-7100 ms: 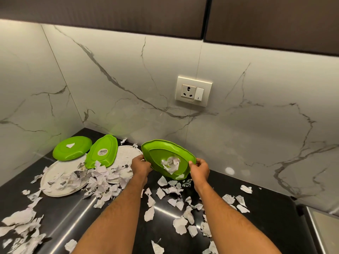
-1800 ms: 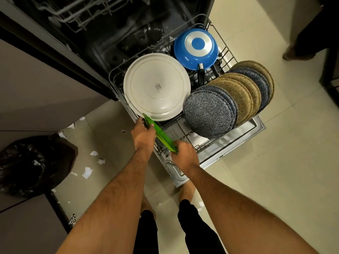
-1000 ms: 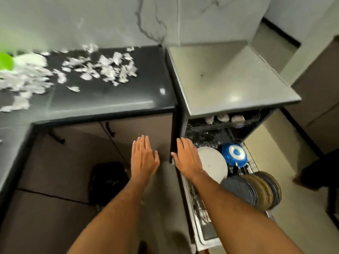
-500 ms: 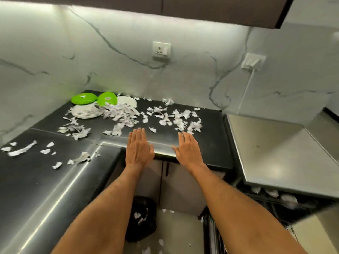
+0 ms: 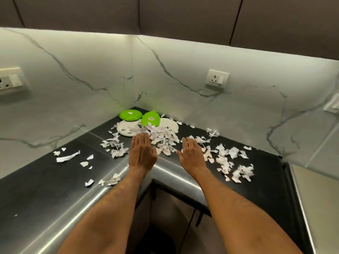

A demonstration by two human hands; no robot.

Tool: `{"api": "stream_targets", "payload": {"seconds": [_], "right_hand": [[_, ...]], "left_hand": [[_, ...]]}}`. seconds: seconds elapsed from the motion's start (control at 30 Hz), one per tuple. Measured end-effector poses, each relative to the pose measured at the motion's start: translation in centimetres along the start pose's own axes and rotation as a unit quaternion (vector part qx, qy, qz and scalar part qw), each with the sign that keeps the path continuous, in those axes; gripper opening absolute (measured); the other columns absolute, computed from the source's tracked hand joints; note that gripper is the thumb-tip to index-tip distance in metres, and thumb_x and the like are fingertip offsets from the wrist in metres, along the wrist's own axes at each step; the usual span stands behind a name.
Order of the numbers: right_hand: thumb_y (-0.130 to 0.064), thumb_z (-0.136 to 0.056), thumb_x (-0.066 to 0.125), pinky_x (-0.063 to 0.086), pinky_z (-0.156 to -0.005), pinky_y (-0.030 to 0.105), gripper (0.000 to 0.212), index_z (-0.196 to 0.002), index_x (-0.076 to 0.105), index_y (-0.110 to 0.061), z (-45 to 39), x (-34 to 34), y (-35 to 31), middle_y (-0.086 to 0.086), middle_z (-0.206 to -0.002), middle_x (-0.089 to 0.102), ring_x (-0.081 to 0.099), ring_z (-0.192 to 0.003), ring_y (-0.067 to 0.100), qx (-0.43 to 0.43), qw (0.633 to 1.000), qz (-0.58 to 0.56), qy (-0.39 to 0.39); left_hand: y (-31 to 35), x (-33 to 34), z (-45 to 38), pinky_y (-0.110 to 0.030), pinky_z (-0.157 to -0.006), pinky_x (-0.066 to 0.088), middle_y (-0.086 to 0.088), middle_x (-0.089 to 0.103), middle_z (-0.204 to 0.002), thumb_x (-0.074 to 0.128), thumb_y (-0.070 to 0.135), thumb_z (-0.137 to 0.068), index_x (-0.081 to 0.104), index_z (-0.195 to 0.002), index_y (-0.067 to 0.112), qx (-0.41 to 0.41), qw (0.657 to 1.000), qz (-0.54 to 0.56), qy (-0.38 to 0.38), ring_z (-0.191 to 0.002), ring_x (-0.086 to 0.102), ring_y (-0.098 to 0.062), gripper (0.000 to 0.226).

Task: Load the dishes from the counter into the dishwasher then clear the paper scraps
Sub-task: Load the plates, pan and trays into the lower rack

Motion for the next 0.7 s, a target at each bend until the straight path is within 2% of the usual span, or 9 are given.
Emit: {"api": "stream_targets", "payload": {"seconds": [0.13,0.33,0.57,0.7], "right_hand": [[-0.038,-0.088,0.073,0.05,-0.099,0.045,0.064,-0.136,0.052,-0.001,-6.1,2.6,0.2,0.017,-0.126,0.058,0.054,-0.116,0.034,-0.035,0.999,-0.022,-0.012],[-0.036,-0.089,0.073,0.052,-0.097,0.046,0.065,-0.139,0.052,0.0,-14.0,5.9,0.1,0.019,-0.132,0.058,0.054,-0.122,0.035,-0.066,0.997,-0.038,-0.028],[-0.041,-0.095,0.064,0.048,-0.103,0.044,0.062,-0.142,0.048,-0.005,-18.4,11.5,-3.2,0.017,-0.135,0.054,0.051,-0.124,0.033,-0.097,0.993,-0.037,-0.063],[-0.039,-0.093,0.067,0.049,-0.101,0.042,0.06,-0.14,0.05,-0.005,-20.7,13.3,-5.8,0.016,-0.132,0.056,0.053,-0.12,0.032,-0.105,0.992,-0.03,-0.069]], "left_hand": [[-0.9,1.7,-4.3,-0.045,-0.121,0.027,-0.023,0.051,-0.142,0.062,0.025,-0.085,0.043,-0.143,-0.003,-0.024,0.999,-0.019,0.011,-0.134,0.046,-0.035,0.067],[-3.1,4.3,-9.5,-0.045,-0.123,0.024,-0.023,0.05,-0.142,0.058,0.027,-0.084,0.046,-0.141,-0.002,-0.07,0.997,-0.032,0.012,-0.136,0.044,-0.036,0.065],[-9.2,7.4,-12.0,-0.046,-0.122,0.026,-0.022,0.049,-0.144,0.043,0.031,-0.085,0.044,-0.142,-0.002,-0.106,0.992,-0.061,-0.016,-0.136,0.043,-0.034,0.066],[-12.8,8.8,-13.5,-0.044,-0.124,0.022,-0.022,0.048,-0.145,0.053,0.025,-0.086,0.044,-0.144,-0.003,-0.111,0.991,-0.064,-0.034,-0.138,0.042,-0.033,0.065]]}}
Point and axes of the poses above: each hand's wrist, its own z-axis away from the middle knuckle, its own x-axis out of the palm, y = z × x, the point moved 4 cm from there along -z, towards the middle knuckle
